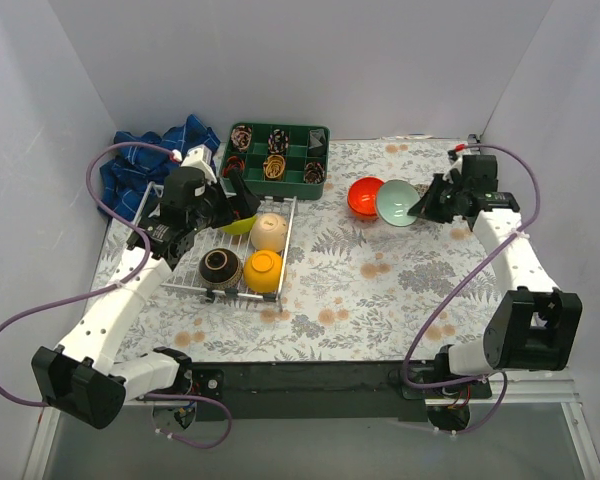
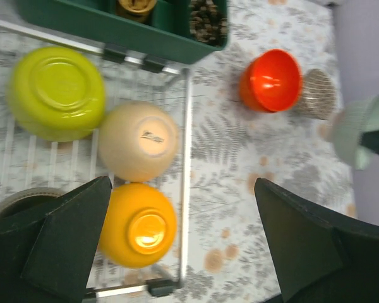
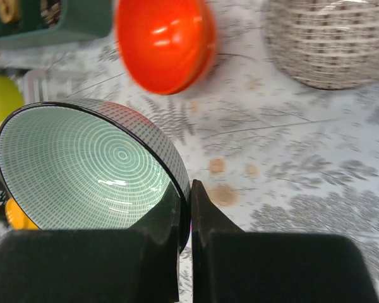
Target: Unload the bowls from the dish rack
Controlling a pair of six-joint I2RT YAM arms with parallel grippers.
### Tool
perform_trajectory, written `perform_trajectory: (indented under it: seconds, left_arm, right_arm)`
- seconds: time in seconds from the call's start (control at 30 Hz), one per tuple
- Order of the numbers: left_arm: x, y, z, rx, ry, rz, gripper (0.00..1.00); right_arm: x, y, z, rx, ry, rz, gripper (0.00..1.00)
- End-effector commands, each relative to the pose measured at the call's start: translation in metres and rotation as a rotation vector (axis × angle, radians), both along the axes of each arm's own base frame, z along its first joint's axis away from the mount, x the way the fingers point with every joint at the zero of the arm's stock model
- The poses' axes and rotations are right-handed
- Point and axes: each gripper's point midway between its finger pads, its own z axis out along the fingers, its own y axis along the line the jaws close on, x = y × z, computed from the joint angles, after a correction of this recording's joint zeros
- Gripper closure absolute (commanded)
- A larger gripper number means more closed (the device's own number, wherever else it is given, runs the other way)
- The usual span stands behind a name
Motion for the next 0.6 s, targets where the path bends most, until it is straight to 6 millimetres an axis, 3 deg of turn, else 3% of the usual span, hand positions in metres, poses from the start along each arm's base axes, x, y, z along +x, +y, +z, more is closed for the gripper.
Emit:
perform_trajectory:
  seconds: [0.0, 0.1, 0.13, 0.2, 0.27, 0.3, 0.33, 0.4, 0.43, 0.57]
  left_arm:
    - [-0.006, 0.057, -0.021, 0.277, 0.003, 0.145, 0.02]
    - [-0.009, 0.066, -0.023, 0.316, -0.007, 0.167, 0.02]
    - [-0.009, 0.068, -0.022, 0.32, -0.012, 0.173, 0.02]
    - [-0.009, 0.069, -0.025, 0.336, -0.012, 0.169, 0.02]
    - [-0.01, 0.069, -0.03, 0.344, -0.002, 0.163, 0.02]
    - [-0.011, 0.068, -0.031, 0.344, -0.001, 0.156, 0.02]
    - [-0.012, 0.069, -0.033, 0.344, 0.001, 0.154, 0.02]
    - [-0.014, 0.068, -0.034, 0.341, 0.0, 0.145, 0.02]
    - [-0.015, 0.067, -0.035, 0.341, -0.004, 0.138, 0.02]
    - [-0.017, 0.067, -0.041, 0.347, 0.007, 0.13, 0.02]
  right_arm:
    - [0.014, -0.065, 0.014, -0.101, 0.009, -0.22, 0.99]
    - [0.036, -0.096, 0.017, -0.138, 0.01, -0.332, 0.99]
    - [0.044, -0.102, 0.007, -0.145, 0.042, -0.342, 0.99]
    - [0.061, -0.116, 0.016, -0.141, 0.024, -0.375, 0.99]
    - [0.074, -0.126, 0.003, -0.145, 0.059, -0.388, 0.99]
    - [0.082, -0.127, 0.006, -0.142, 0.051, -0.387, 0.99]
    - [0.089, -0.128, -0.008, -0.137, 0.083, -0.381, 0.99]
    - [0.098, -0.13, -0.013, -0.135, 0.091, -0.381, 0.99]
    - [0.102, -0.13, -0.027, -0.134, 0.126, -0.379, 0.99]
    - [0.109, -0.13, -0.047, -0.121, 0.176, -0.375, 0.99]
